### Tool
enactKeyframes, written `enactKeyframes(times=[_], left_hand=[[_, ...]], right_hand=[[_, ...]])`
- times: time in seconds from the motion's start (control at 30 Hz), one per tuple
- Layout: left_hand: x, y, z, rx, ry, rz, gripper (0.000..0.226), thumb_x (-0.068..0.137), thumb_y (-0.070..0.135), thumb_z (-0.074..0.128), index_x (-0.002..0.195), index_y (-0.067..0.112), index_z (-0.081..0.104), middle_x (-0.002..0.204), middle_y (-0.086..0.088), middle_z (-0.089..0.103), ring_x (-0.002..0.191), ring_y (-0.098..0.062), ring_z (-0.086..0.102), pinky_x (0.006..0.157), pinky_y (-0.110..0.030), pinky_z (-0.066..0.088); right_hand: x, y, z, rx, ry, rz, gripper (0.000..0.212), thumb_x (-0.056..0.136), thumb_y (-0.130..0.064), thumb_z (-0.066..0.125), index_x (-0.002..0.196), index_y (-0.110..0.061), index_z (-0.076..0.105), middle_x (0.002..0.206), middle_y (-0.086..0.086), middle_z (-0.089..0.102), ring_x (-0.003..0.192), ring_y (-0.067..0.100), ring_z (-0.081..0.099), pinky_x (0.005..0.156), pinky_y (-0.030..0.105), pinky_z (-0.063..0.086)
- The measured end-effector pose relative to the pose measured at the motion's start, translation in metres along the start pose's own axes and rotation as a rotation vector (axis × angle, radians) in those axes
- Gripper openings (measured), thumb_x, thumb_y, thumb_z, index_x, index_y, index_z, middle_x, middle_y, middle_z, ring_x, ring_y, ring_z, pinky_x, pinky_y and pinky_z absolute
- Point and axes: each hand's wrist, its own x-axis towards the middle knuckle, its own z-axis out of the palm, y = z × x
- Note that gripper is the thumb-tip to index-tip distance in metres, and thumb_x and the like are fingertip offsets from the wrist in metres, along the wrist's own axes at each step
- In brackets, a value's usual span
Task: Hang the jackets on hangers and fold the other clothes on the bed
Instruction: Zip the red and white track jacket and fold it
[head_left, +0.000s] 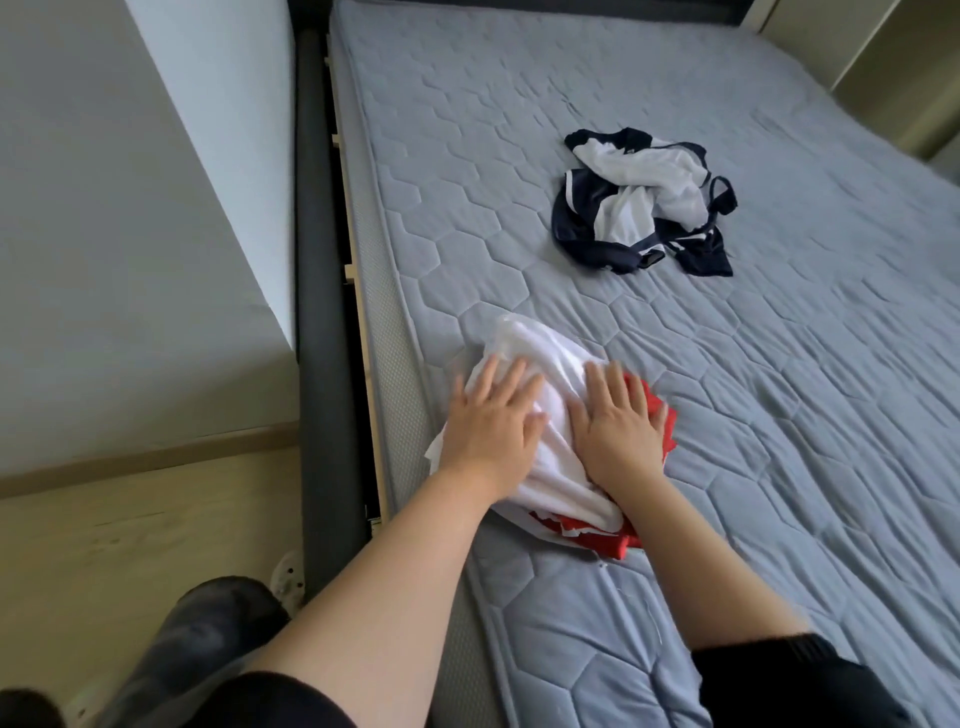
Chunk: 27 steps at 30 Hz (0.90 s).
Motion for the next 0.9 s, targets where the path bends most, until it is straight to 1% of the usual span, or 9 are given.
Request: enactKeyframes(times=[0.1, 0.2, 0.3, 0.37, 0.47, 0.6, 0.8, 0.83, 0.9], left_hand=[[-0.009, -0.01, 0.025, 0.098, -0.212, -0.065, 0.058, 0.096, 0.054, 0.007, 0.147, 0.037, -0.016, 0.152, 0.01, -0.03, 0.143, -0.017, -0.024, 0.111, -0.051, -0.013], [-0.011, -0.016, 0.03, 0.097, -0.222, -0.093, 0.058, 0.095, 0.057, 0.007, 0.142, 0.042, -0.024, 0.148, 0.013, -0.036, 0.143, -0.016, -0.024, 0.111, -0.049, -0.014], [-0.012, -0.02, 0.032, 0.059, -0.246, -0.159, 0.06, 0.094, 0.059, 0.01, 0.144, 0.045, -0.021, 0.155, 0.01, -0.027, 0.145, -0.017, -0.019, 0.115, -0.051, -0.006], [-0.013, -0.022, 0.029, 0.038, -0.268, -0.173, 0.06, 0.094, 0.06, 0.01, 0.144, 0.046, -0.019, 0.156, 0.01, -0.024, 0.145, -0.018, -0.017, 0.115, -0.051, -0.003], [-0.009, -0.019, 0.019, 0.005, -0.316, -0.216, 0.056, 0.096, 0.056, 0.012, 0.145, 0.047, -0.014, 0.158, 0.009, -0.02, 0.146, -0.02, -0.014, 0.115, -0.052, -0.002], [0.002, 0.004, -0.012, -0.323, -0.335, -0.416, 0.049, 0.101, 0.044, 0.014, 0.15, 0.042, 0.007, 0.161, 0.006, -0.004, 0.147, -0.022, -0.002, 0.116, -0.056, 0.001], [-0.017, 0.017, -0.068, -1.159, -0.085, -0.594, 0.053, 0.102, 0.046, 0.029, 0.145, 0.018, 0.039, 0.149, -0.007, 0.039, 0.138, -0.021, 0.036, 0.115, -0.038, 0.027], [-0.025, 0.013, -0.078, -1.289, -0.053, -0.628, 0.051, 0.1, 0.05, 0.032, 0.137, 0.019, 0.049, 0.138, -0.006, 0.054, 0.127, -0.016, 0.05, 0.108, -0.033, 0.038], [-0.045, 0.005, -0.101, -1.36, 0.012, -0.727, 0.046, 0.095, 0.057, 0.038, 0.114, 0.022, 0.061, 0.099, 0.003, 0.074, 0.089, -0.004, 0.069, 0.073, -0.017, 0.054]], right_hand=[[-0.01, 0.028, 0.004, 0.333, -0.056, 0.317, 0.078, 0.089, -0.063, 0.041, 0.152, -0.028, 0.012, 0.161, 0.003, 0.009, 0.147, 0.022, 0.009, 0.117, 0.05, 0.009], [-0.017, 0.031, 0.007, 0.682, 0.029, 0.474, 0.097, 0.075, -0.06, 0.067, 0.149, -0.017, 0.023, 0.147, 0.008, 0.037, 0.135, 0.027, 0.036, 0.11, 0.041, 0.03], [-0.02, 0.028, -0.001, 0.973, 0.016, 0.609, 0.078, 0.066, -0.048, 0.081, 0.128, -0.012, 0.05, 0.113, 0.001, 0.063, 0.1, 0.02, 0.063, 0.084, 0.032, 0.05], [-0.021, 0.031, -0.005, 1.163, -0.128, 0.68, 0.055, 0.071, -0.038, 0.081, 0.115, -0.011, 0.062, 0.096, 0.004, 0.071, 0.082, 0.019, 0.069, 0.066, 0.029, 0.054], [-0.028, 0.031, -0.012, 1.478, -0.418, 0.779, 0.032, 0.082, -0.028, 0.073, 0.105, -0.007, 0.065, 0.086, 0.012, 0.074, 0.07, 0.023, 0.071, 0.057, 0.032, 0.058], [-0.03, 0.02, -0.029, 1.722, -0.466, 0.744, 0.022, 0.088, -0.023, 0.062, 0.102, -0.006, 0.066, 0.084, 0.013, 0.074, 0.068, 0.023, 0.072, 0.055, 0.034, 0.058], [-0.024, -0.037, -0.092, 1.711, -0.472, 0.56, 0.017, 0.088, -0.019, 0.061, 0.098, -0.006, 0.062, 0.073, 0.012, 0.072, 0.059, 0.023, 0.07, 0.052, 0.032, 0.057], [-0.024, -0.051, -0.102, 1.698, -0.502, 0.538, 0.017, 0.088, -0.019, 0.061, 0.098, -0.005, 0.061, 0.07, 0.012, 0.071, 0.057, 0.023, 0.069, 0.049, 0.032, 0.056], [-0.027, -0.083, -0.12, 1.646, -0.578, 0.489, 0.018, 0.087, -0.021, 0.062, 0.097, -0.006, 0.061, 0.068, 0.011, 0.071, 0.056, 0.023, 0.069, 0.049, 0.032, 0.055]])
